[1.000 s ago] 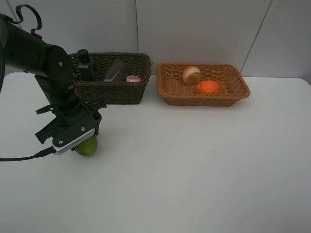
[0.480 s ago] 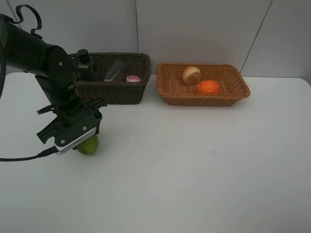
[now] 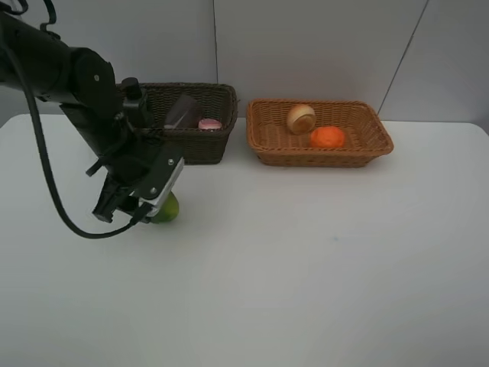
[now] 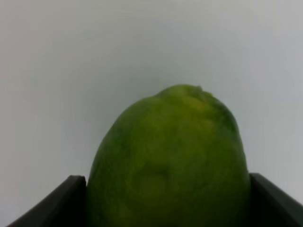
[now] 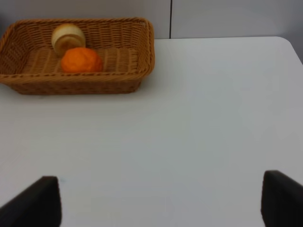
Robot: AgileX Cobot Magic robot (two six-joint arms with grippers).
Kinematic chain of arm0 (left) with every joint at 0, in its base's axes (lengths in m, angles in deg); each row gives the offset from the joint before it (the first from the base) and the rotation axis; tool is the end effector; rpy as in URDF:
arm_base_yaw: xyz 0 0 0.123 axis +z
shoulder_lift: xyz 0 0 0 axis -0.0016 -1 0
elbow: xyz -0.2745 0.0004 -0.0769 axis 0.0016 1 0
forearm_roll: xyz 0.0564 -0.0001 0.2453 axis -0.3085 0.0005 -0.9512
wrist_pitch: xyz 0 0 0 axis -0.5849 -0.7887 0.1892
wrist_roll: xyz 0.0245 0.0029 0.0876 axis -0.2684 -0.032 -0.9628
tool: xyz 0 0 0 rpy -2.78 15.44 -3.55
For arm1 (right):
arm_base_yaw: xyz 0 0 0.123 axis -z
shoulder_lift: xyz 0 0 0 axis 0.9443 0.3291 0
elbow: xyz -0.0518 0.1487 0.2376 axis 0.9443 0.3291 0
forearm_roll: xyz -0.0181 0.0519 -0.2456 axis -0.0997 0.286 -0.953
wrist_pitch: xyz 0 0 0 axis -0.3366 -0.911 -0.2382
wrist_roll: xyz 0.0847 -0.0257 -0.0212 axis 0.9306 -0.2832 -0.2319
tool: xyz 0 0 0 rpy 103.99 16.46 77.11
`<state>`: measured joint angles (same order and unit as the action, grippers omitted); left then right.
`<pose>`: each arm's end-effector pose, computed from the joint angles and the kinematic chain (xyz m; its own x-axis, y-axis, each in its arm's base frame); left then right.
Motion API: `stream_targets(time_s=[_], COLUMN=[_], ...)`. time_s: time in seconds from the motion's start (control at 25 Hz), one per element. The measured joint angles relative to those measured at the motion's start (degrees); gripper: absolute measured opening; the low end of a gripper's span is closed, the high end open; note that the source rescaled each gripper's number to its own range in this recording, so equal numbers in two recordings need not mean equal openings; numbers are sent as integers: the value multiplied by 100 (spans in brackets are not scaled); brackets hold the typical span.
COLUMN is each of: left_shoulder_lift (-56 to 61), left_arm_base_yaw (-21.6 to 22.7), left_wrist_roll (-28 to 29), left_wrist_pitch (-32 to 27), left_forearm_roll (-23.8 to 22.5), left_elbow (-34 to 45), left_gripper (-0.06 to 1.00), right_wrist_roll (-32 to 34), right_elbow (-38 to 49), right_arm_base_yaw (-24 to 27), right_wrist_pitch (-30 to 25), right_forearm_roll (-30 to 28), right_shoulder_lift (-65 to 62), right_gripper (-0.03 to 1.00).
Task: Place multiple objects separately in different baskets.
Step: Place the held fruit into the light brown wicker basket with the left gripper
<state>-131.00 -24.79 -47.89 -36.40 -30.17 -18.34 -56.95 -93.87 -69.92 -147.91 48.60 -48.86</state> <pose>0.3165 -0.1542 0.1469 0.2136 0.9674 -0.1363 0.9514 -0.1742 0.2541 -0.0081 -0.0043 0.2837 -0.4297 0.0125 -0.9029 0.0623 0.9979 -0.0158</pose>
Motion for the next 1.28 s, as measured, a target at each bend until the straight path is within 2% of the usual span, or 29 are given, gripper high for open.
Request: stream_targets(time_s=[0.16,0.36,0.52,0.64,0.76,1.08,1.28], left_shoulder_lift=[5,-238,-612,-954,-1290,-2058,-2525], left_arm_base_yaw=[-389,-809,-990,-1048,-1083,-1122,-1122], left_wrist_roll=[2030,4986,6594,7129,7264,7279,7279], left_wrist_pitch=[-14,-49,3,323,938,3030,3559], left_forearm_roll=[393,382,288,277,275,275,275], left_elbow=[-622,-1749,-2697,-3365,-3736,-3798,-3798], left_gripper=[67,67,67,67,66,66,66], right_wrist_roll=[0,0,0,0,0,0,0], right_elbow=[0,0,0,0,0,0,0], right_arm_base_yaw=[0,0,0,0,0,0,0], right_wrist_pitch=[0,0,0,0,0,0,0], right_forearm_roll=[0,0,0,0,0,0,0], right_shoulder_lift=[0,0,0,0,0,0,0], right_gripper=[87,87,87,87,87,87,87])
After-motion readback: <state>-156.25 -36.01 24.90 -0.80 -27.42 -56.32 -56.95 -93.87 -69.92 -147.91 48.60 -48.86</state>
